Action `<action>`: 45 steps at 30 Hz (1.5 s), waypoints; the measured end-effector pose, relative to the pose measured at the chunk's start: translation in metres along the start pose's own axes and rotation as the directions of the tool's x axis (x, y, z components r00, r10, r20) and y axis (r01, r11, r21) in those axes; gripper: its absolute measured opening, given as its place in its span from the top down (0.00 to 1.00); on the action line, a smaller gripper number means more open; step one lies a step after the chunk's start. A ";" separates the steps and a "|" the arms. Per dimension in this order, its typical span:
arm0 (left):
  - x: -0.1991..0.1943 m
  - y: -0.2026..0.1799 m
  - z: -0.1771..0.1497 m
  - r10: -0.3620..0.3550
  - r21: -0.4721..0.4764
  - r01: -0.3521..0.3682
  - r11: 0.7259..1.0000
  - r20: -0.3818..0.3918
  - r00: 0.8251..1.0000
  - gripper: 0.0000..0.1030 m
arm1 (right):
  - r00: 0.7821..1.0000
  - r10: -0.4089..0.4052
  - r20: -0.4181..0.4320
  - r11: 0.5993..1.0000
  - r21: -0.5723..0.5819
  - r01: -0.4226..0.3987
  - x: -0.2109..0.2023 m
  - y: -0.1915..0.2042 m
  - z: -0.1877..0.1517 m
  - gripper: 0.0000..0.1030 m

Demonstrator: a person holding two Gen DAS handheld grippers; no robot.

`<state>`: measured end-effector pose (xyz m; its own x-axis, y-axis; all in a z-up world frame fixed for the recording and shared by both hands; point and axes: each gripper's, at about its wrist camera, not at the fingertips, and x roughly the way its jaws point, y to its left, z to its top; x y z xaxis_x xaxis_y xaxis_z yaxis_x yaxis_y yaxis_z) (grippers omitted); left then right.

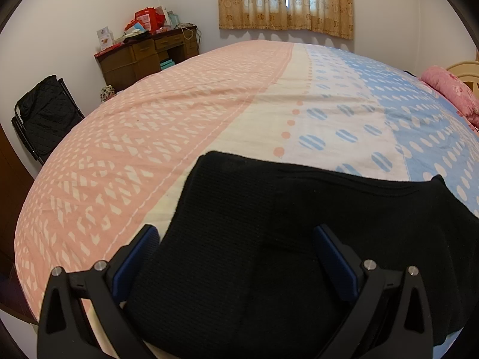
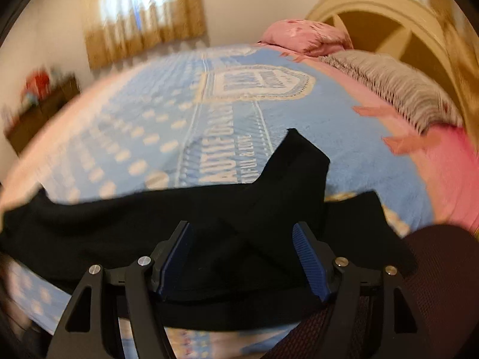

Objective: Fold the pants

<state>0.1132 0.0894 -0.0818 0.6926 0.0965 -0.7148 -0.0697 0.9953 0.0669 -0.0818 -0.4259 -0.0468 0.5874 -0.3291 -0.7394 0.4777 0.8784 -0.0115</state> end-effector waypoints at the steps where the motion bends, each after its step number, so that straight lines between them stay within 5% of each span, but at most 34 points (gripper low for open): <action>1: 0.000 0.000 0.000 0.000 0.000 0.000 1.000 0.000 1.000 0.00 | 1.000 -0.010 -0.008 0.999 -0.038 0.010 0.005 0.004 0.001 0.32; 5: 0.000 0.000 0.000 -0.001 0.000 0.001 1.000 0.000 1.000 0.00 | 0.996 -0.066 -0.062 0.983 -0.173 0.054 0.032 0.017 -0.001 0.32; 7: 0.000 0.000 0.000 -0.001 0.000 0.001 1.000 0.000 1.000 0.00 | 0.992 -0.117 -0.052 0.976 -0.193 0.105 0.037 0.015 -0.003 0.54; 8: 0.000 0.000 0.000 -0.001 0.000 0.001 1.000 0.000 1.000 0.00 | 0.991 -0.127 -0.050 0.979 -0.166 0.117 0.036 0.010 -0.003 0.82; 11: 0.000 0.000 0.000 0.001 0.002 -0.001 1.000 -0.001 1.000 0.00 | 1.000 -0.031 0.004 0.998 0.059 0.030 0.013 -0.026 -0.002 0.90; 14: 0.000 0.001 0.000 0.000 0.002 0.000 1.000 -0.001 1.000 0.00 | 0.995 0.014 0.102 0.965 0.261 -0.040 -0.021 -0.070 -0.009 0.91; 17: 0.000 0.001 0.000 0.001 0.003 -0.001 1.000 -0.001 1.000 0.00 | 0.979 0.078 0.188 0.859 0.486 -0.161 -0.046 -0.122 -0.031 0.91; 22: 0.000 0.001 0.000 0.001 0.003 -0.001 1.000 -0.003 1.000 0.00 | 0.975 0.114 0.191 0.707 0.674 -0.215 -0.037 -0.173 -0.070 0.91; 28: 0.000 0.002 0.001 0.000 0.004 0.000 1.000 -0.006 1.000 0.00 | 0.980 0.084 0.182 0.618 0.762 -0.194 -0.026 -0.194 -0.094 0.90; 31: 0.000 0.002 0.001 0.000 0.004 0.000 1.000 -0.005 1.000 0.00 | 0.972 0.069 0.224 0.461 0.857 -0.231 -0.032 -0.219 -0.118 0.90; 33: 0.000 0.003 0.001 0.000 0.005 0.000 1.000 -0.006 1.000 0.00 | 0.975 0.054 0.214 0.394 0.893 -0.217 -0.036 -0.230 -0.132 0.90; 35: 0.000 0.002 0.001 0.000 0.005 0.000 1.000 -0.005 1.000 0.00 | 0.978 0.014 0.210 0.418 0.887 -0.197 -0.047 -0.231 -0.135 0.90; 37: 0.001 0.002 0.001 0.001 0.005 -0.001 1.000 -0.005 1.000 0.00 | 0.973 -0.009 0.232 0.497 0.845 -0.197 -0.061 -0.219 -0.126 0.90; 40: 0.001 0.003 0.001 0.001 0.006 -0.001 1.000 -0.004 1.000 0.00 | 0.949 0.077 0.305 0.574 0.765 -0.292 -0.071 -0.190 -0.105 0.86; 41: 0.001 0.003 0.001 0.001 0.005 -0.001 1.000 -0.003 1.000 0.00 | 0.941 0.116 0.320 0.589 0.740 -0.324 -0.071 -0.177 -0.098 0.68; 42: 0.001 0.003 0.001 0.001 0.005 -0.001 1.000 -0.003 1.000 0.00 | 0.930 0.162 0.331 0.602 0.714 -0.359 -0.068 -0.161 -0.090 0.35; 43: 0.001 0.003 0.001 0.001 0.005 -0.001 1.000 -0.002 1.000 0.00 | 0.918 0.207 0.338 0.608 0.691 -0.391 -0.064 -0.145 -0.084 0.22; 45: 0.000 0.003 0.001 -0.002 0.003 0.002 1.000 -0.001 1.000 0.00 | 0.889 0.301 0.346 0.604 0.652 -0.458 -0.055 -0.120 -0.080 0.16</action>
<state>0.1134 0.0926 -0.0812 0.6918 0.0947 -0.7158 -0.0661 0.9955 0.0678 -0.2230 -0.4857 -0.0587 0.8917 -0.1481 -0.4277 0.4454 0.4550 0.7711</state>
